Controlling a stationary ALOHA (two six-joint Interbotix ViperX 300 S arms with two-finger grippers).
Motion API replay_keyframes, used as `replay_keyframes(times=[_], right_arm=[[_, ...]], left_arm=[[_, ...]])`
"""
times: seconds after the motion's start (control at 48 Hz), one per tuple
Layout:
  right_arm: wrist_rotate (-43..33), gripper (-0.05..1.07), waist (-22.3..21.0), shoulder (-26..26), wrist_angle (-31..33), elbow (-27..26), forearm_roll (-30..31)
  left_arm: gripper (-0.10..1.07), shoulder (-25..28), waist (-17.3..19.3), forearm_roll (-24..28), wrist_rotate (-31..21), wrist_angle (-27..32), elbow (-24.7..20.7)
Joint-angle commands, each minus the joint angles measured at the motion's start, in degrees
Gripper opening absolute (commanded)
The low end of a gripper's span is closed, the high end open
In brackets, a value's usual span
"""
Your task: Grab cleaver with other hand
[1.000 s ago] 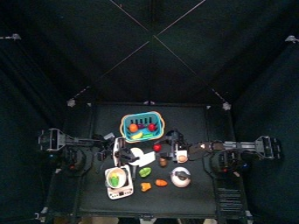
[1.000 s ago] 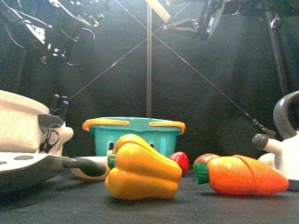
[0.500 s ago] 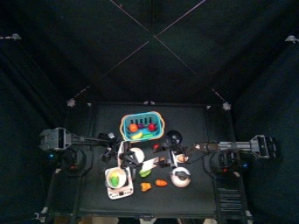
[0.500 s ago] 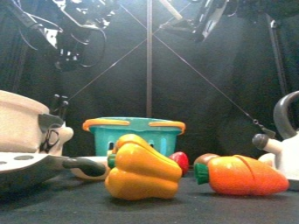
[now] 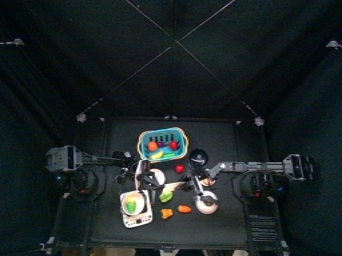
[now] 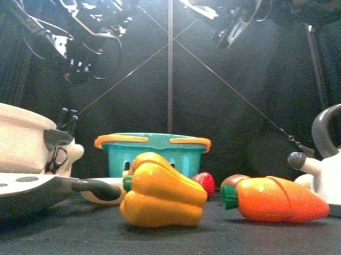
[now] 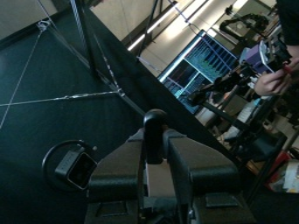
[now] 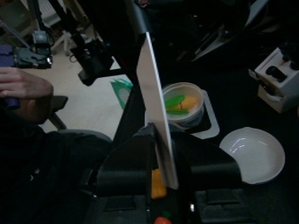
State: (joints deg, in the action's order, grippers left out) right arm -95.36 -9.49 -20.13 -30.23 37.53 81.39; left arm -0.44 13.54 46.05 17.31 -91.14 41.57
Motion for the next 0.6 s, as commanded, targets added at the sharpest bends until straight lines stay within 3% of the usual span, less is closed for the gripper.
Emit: replay_keyframes(times=[0.0, 0.146, 0.396, 0.583], right_arm=[[2.9, 0.39, -2.3, -0.6, -1.8, 0.2, -5.3], [4.0, 0.38, -3.0, -0.6, -2.8, 1.1, -7.5], [4.0, 0.38, -3.0, -0.5, -2.8, 1.7, -7.9], [3.7, 0.38, -3.3, -0.5, -2.3, 2.8, -8.0]], left_arm=[[0.53, -0.2, -0.1, -1.2, -0.2, -0.4, -0.5], [0.57, 0.1, 0.0, -1.9, -0.4, -0.4, -0.1], [0.85, 0.0, 0.0, -2.1, -3.1, -0.4, 0.4], [0.98, -1.0, 0.1, -4.3, -6.9, -0.3, 1.0]])
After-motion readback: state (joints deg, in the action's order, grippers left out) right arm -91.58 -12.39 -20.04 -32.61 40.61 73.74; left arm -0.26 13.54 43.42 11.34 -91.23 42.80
